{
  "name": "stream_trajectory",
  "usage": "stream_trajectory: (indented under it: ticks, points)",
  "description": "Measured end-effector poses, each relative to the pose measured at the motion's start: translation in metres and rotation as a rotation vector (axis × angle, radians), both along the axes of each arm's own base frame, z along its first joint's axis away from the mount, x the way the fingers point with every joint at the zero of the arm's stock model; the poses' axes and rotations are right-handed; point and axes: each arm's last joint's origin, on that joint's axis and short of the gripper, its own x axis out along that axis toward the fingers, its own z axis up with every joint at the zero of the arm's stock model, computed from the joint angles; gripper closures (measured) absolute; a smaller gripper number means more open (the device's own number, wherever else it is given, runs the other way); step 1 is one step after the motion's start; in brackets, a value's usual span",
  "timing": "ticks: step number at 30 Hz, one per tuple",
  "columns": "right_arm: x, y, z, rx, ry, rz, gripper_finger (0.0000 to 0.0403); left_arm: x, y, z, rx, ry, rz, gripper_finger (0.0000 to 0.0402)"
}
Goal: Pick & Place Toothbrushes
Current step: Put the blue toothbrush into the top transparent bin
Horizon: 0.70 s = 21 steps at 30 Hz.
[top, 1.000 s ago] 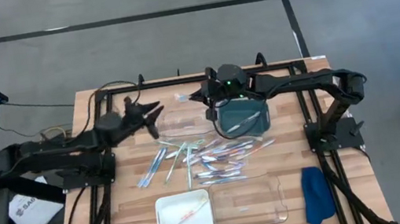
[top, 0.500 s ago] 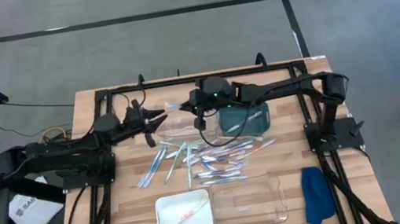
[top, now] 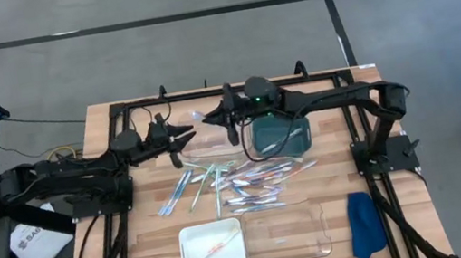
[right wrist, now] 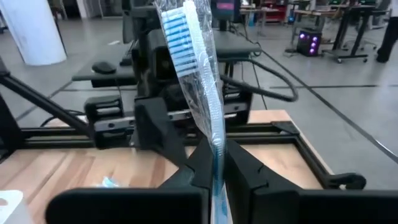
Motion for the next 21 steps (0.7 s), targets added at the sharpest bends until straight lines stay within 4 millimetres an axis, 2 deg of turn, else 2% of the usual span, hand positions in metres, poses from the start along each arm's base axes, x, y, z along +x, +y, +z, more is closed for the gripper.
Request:
stream_trajectory:
  ticks: [5, 10, 13, 21]
  points:
    - [-0.004, -0.008, -0.008, 0.019, 0.087, -0.023, 0.0388, 0.0, 0.0, 0.0, 0.005, 0.001, 0.001, 0.0307]
    - [-0.008, -0.02, -0.035, 0.032, 0.279, -0.102, 0.0388, 0.0, 0.0, 0.0, 0.008, 0.002, 0.001, 0.0307]
    - [-0.003, -0.024, -0.042, -0.003, 0.281, -0.13, 0.0387, 0.0, 0.0, 0.0, 0.016, 0.004, 0.001, 0.0307]
    - [0.006, -0.029, -0.077, 0.001, 0.373, -0.124, 0.0387, 0.0, 0.0, 0.0, 0.02, 0.004, 0.001, 0.0307]
